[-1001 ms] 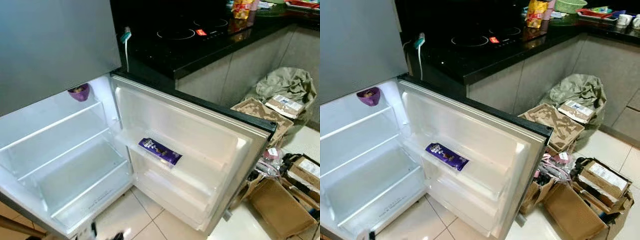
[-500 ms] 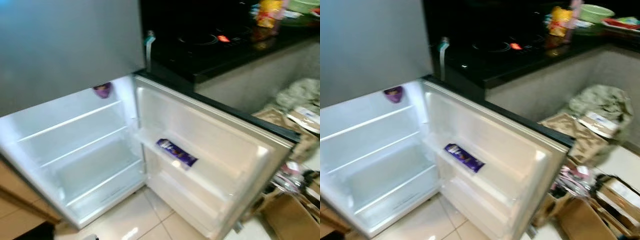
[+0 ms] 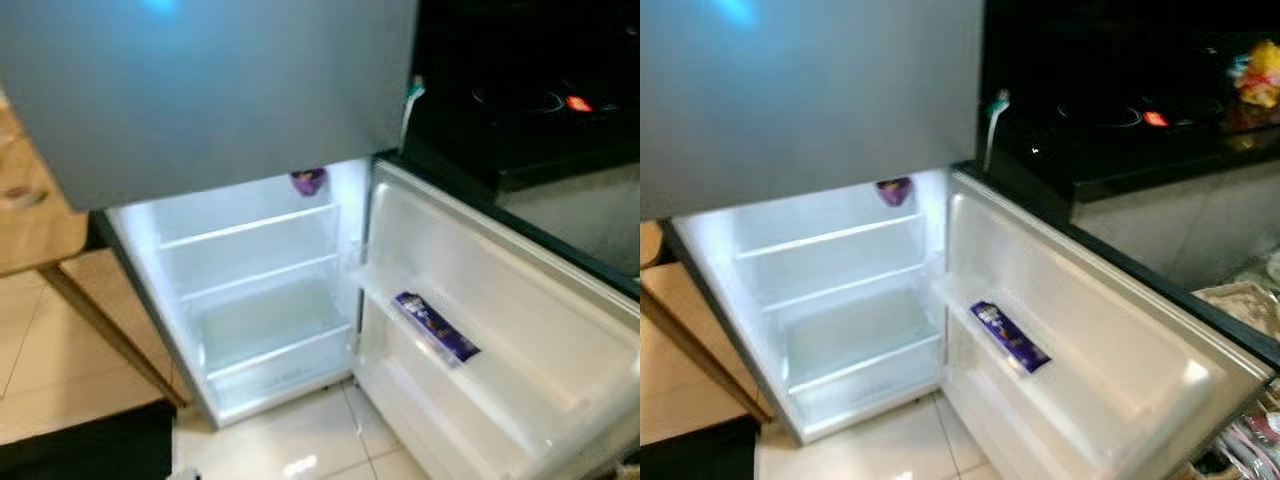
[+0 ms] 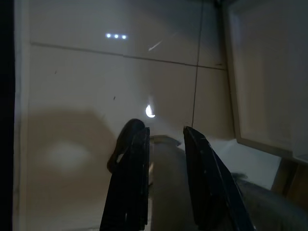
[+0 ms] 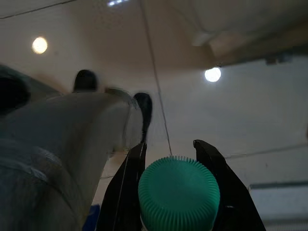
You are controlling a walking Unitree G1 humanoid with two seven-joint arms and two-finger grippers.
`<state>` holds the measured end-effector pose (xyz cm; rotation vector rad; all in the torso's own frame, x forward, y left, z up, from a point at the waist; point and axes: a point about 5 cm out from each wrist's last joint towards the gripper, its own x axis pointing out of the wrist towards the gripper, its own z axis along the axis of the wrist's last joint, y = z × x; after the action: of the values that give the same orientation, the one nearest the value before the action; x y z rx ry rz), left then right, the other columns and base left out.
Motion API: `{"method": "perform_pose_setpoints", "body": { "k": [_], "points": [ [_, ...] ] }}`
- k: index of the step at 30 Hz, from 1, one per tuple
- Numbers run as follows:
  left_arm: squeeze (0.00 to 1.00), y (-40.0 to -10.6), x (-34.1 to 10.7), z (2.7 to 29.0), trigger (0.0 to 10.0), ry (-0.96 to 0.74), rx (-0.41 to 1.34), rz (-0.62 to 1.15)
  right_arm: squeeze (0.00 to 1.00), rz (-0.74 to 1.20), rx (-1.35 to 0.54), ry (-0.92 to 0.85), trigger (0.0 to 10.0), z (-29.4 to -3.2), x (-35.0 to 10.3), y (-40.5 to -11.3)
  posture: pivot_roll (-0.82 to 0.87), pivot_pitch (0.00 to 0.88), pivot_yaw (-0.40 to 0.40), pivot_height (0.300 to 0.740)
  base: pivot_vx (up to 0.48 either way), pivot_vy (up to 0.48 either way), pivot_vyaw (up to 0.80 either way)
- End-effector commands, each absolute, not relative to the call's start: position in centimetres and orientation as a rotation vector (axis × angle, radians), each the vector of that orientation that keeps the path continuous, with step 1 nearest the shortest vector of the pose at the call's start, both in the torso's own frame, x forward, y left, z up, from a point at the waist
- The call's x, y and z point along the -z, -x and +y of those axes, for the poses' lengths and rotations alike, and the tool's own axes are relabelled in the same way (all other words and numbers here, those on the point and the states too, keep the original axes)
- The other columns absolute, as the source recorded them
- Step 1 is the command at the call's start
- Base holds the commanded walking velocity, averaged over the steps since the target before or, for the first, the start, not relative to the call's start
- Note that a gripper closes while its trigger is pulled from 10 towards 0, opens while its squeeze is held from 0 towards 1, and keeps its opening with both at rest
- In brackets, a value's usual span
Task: Restocking fridge
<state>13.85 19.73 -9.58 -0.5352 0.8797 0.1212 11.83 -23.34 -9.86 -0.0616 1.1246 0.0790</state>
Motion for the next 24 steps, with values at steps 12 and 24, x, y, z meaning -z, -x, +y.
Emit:
{"method": "perform_pose_setpoints", "body": {
  "k": [12, 24],
  "points": [
    [0.0, -13.2, 9.84, 19.62, 10.0, 0.533, -0.119, 0.903, 0.0, 1.129, -0.094, 0.048, 10.0, -23.23, 9.92, -11.61, -0.08, 0.038, 0.011, 0.74, 0.0, 0.0, 0.76],
    [0.0, -13.39, 9.76, 19.71, 10.0, 0.514, -0.122, 0.895, 0.0, 1.123, -0.109, 0.028, 10.0, -23.0, 9.93, -11.64, -0.08, 0.041, 0.012, 0.74, 0.0, 0.0, 0.76]
  ]
}}
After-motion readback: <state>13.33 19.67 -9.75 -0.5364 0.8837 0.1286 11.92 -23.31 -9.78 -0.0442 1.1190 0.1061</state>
